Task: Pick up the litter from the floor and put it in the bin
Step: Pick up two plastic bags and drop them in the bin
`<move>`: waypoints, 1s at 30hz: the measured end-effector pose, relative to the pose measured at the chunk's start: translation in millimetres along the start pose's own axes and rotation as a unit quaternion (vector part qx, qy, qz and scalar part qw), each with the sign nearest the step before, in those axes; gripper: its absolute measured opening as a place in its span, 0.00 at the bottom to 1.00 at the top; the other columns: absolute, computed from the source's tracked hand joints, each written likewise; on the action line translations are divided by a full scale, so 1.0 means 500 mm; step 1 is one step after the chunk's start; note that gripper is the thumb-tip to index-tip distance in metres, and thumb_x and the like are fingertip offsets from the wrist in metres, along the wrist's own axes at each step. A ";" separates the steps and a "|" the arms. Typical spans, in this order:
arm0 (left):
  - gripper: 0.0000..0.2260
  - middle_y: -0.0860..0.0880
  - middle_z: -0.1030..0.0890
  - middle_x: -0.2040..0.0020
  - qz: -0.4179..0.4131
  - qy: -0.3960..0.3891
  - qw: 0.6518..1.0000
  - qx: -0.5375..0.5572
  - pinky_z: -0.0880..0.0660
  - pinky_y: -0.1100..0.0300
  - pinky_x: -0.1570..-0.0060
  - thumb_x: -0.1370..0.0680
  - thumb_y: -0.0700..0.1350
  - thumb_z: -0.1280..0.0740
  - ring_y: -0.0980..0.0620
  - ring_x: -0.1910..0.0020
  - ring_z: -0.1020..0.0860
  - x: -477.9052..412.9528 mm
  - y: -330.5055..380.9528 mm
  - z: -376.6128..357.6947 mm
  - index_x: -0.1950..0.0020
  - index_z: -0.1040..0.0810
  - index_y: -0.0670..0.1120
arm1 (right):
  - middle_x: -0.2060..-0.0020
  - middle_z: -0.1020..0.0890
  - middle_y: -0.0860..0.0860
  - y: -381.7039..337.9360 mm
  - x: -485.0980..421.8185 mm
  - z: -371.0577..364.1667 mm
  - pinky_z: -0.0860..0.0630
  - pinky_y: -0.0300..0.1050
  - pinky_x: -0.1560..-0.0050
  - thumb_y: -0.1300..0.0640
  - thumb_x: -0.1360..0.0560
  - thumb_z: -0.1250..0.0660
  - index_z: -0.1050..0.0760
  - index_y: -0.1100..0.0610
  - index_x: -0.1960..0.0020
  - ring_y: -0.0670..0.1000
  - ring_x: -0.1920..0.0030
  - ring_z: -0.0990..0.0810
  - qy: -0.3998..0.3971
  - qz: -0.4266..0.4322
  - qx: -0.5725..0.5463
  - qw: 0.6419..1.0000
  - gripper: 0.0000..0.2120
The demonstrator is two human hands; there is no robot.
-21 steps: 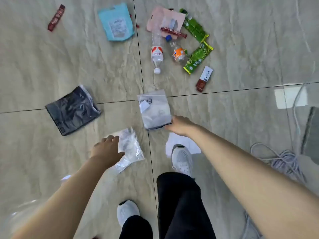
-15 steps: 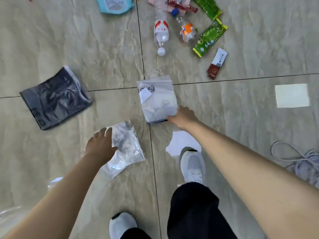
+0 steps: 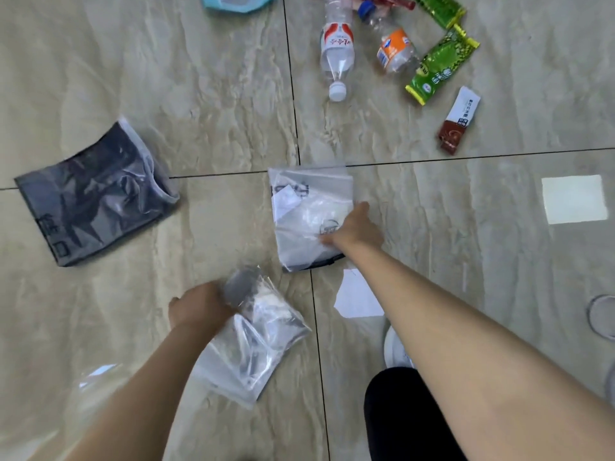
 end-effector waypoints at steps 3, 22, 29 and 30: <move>0.10 0.54 0.25 0.63 -0.012 -0.012 1.000 -0.025 0.38 0.54 0.53 0.32 0.55 0.36 0.48 0.56 0.25 0.023 0.004 0.018 0.57 0.23 0.52 | 0.38 0.22 0.57 -0.005 0.013 -0.002 0.27 0.46 0.44 0.53 0.32 0.25 0.31 0.61 0.35 0.58 0.40 0.23 -0.075 -0.002 -0.090 0.993 0.30; 0.12 0.45 0.26 0.65 -0.074 -0.115 0.947 0.291 0.34 0.61 0.69 0.35 0.35 0.23 0.50 0.67 0.28 0.343 0.348 0.641 0.63 0.27 0.40 | 0.45 0.17 0.55 -0.224 0.117 0.801 0.24 0.46 0.49 0.52 0.33 0.26 0.21 0.59 0.44 0.57 0.47 0.19 -0.006 0.076 -0.199 0.977 0.20; 0.17 0.40 0.25 0.56 -0.087 -0.065 0.942 0.316 0.31 0.56 0.56 0.34 0.37 0.24 0.43 0.56 0.26 0.331 0.557 0.962 0.50 0.23 0.32 | 0.47 0.17 0.56 -0.329 0.056 1.081 0.25 0.43 0.52 0.54 0.32 0.26 0.21 0.59 0.45 0.57 0.47 0.18 0.007 0.090 -0.217 0.972 0.18; 0.14 0.40 0.25 0.56 -0.089 -0.065 0.943 0.313 0.31 0.55 0.56 0.34 0.36 0.24 0.43 0.55 0.26 0.322 0.580 0.994 0.53 0.23 0.34 | 0.47 0.17 0.56 -0.351 0.044 1.113 0.25 0.44 0.52 0.55 0.32 0.26 0.21 0.59 0.45 0.57 0.47 0.18 0.008 0.092 -0.216 0.972 0.18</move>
Point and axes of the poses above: each hand's wrist, its own x-axis away from the middle knuckle, its own z-axis out of the back of the hand, y = z × x, the point moved 10 cm from there along -x, towards the middle knuckle
